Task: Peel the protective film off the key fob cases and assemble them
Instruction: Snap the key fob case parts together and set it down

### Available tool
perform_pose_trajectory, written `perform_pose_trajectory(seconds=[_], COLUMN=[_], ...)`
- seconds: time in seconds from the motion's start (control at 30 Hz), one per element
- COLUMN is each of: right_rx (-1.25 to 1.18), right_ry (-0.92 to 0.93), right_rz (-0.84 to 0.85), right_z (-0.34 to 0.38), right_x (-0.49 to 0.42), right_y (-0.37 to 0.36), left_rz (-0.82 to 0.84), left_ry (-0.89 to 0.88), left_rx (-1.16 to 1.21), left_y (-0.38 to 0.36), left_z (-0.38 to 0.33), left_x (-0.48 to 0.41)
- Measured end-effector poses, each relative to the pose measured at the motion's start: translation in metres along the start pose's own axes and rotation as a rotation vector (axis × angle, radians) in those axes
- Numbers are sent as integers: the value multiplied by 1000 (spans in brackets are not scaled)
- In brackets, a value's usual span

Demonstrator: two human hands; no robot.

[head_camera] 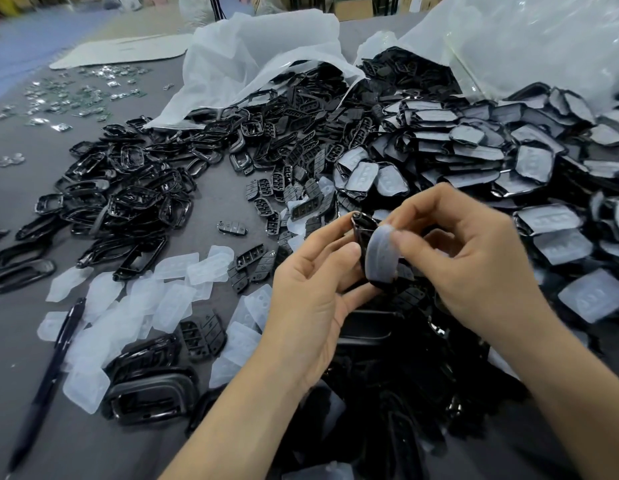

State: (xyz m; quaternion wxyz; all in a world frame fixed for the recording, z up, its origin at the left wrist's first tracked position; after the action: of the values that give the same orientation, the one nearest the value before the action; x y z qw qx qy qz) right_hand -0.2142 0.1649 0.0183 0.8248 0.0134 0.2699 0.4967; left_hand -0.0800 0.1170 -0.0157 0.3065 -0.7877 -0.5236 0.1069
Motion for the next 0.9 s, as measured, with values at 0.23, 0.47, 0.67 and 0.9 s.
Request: perform_pose_trajectory(seconds=[0.23, 0.47, 0.67, 0.9], right_rx=[-273, -134, 57, 50], right_ry=[-29, -16, 46, 97], right_rz=[13, 371, -1, -70], right_z=[1, 10, 4, 5], right_x=[-10, 1, 7, 7], right_y=[21, 2, -8, -7], left_rz=[12, -11, -31, -25], left_ry=[-31, -30, -105, -243], left_rx=[1, -41, -116, -273], left_y=[1, 1, -4, -4], left_z=[-4, 2, 10, 8], left_x=[0, 0, 4, 6])
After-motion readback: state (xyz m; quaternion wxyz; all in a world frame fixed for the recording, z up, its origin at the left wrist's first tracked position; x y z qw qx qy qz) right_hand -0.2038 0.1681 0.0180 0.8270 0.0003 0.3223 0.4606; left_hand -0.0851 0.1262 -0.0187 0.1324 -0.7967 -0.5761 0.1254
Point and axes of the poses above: each hand's wrist, its own x-axis away from the middle knuckle, its own y-axis out of the back of the hand, z = x × y, the point moved 3 cm from there along -x, towards the middle knuckle, and after that the axes turned 4 degrees about -z, right-handed, at the moved point
